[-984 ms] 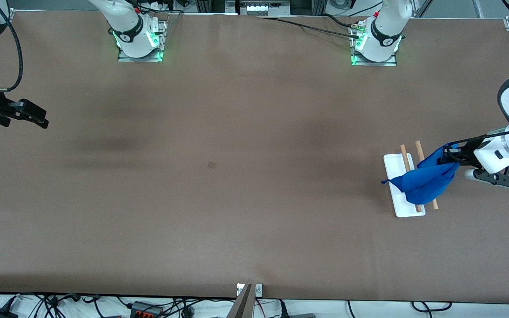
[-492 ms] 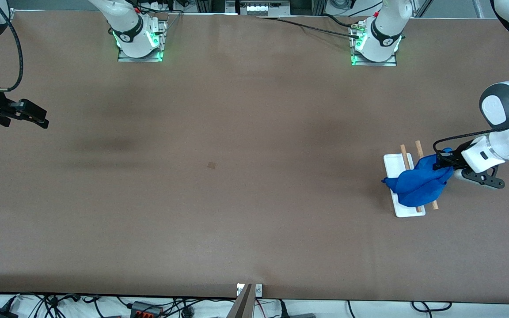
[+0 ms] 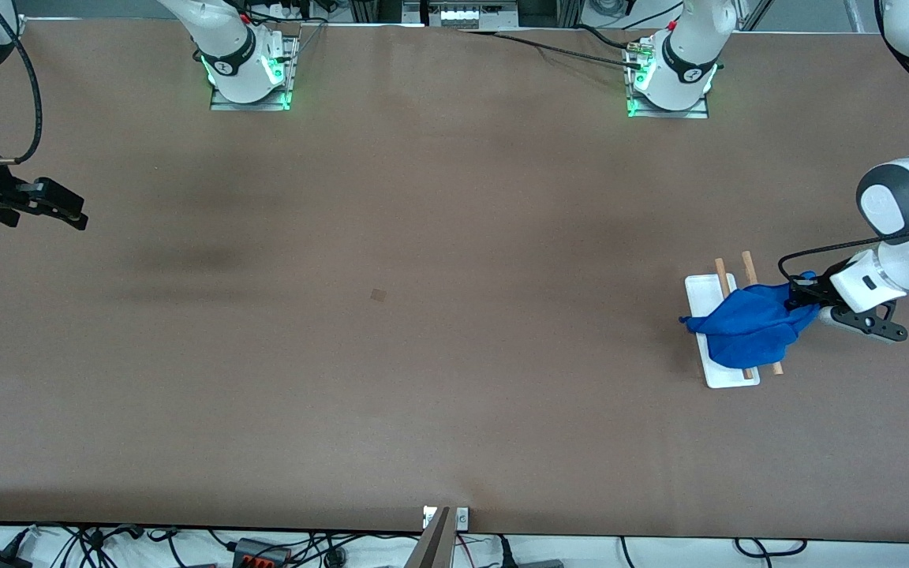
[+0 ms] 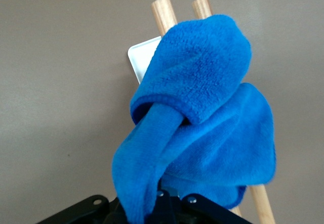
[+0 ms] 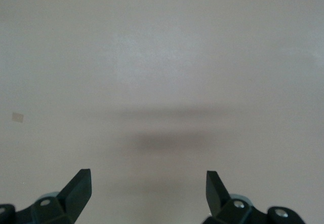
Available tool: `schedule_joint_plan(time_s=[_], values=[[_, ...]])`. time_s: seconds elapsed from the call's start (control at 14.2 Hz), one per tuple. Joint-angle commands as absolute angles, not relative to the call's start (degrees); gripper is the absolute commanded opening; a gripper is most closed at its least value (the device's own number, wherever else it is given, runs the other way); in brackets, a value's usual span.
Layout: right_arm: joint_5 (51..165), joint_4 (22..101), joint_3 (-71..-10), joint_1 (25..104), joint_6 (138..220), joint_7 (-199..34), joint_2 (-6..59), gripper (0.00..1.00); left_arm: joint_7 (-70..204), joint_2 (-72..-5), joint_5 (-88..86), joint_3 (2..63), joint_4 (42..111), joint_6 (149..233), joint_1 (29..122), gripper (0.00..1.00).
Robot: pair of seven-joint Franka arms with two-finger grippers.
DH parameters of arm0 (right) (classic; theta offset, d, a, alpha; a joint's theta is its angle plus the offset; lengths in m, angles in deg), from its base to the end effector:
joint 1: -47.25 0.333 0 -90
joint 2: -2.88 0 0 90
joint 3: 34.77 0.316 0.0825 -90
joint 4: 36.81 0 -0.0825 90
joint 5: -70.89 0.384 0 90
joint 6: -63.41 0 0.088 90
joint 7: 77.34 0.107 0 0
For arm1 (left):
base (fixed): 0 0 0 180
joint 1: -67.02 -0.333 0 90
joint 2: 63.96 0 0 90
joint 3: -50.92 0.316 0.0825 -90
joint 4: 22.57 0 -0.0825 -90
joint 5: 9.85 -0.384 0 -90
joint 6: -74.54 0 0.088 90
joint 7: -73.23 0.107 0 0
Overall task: Pass towel and hang on rack
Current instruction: 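Lower the towel over the wooden dowels with the left gripper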
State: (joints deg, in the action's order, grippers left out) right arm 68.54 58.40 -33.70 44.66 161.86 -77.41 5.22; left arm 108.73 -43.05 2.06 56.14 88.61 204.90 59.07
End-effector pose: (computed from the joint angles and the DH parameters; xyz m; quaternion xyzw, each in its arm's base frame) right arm 0.5762 -0.0193 0.5712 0.9997 -0.0098 0.0076 0.0200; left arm 0.6007 0.1329 0.2941 0.9897 -0.1285 0.0133 0.0619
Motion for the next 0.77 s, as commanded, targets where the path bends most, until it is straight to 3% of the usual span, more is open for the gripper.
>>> schedule_joint_plan(time_s=[0.0,0.28,0.35,0.42,0.49,0.56,0.7], values=[[69.0,58.4,-33.3,44.4,161.9,-76.6,5.1,1.0,110.2,-42.3,2.2,56.2,89.2,206.3,58.8,0.02],[69.0,58.3,-33.3,44.3,161.9,-76.6,5.1,1.0,110.3,-41.7,2.3,56.1,89.1,206.6,58.0,0.1],[69.0,58.3,-33.3,44.3,161.9,-76.6,5.1,1.0,111.0,-41.8,2.3,56.1,89.1,206.6,58.0,0.21],[69.0,58.3,-33.3,44.3,161.8,-76.6,5.1,1.0,112.0,-41.9,2.3,56.1,88.9,206.5,58.0,0.41],[69.0,58.3,-33.3,44.3,161.7,-76.6,5.1,1.0,113.4,-42.0,2.3,56.1,88.7,206.5,58.0,0.65],[69.0,58.3,-33.3,44.3,161.8,-76.6,5.1,1.0,114.6,-42.2,2.3,56.1,88.7,206.4,57.9,1.0],[69.0,58.3,-33.3,44.3,161.7,-76.6,5.1,1.0,116.2,-42.6,2.3,56.1,88.5,206.1,57.6,1.0]])
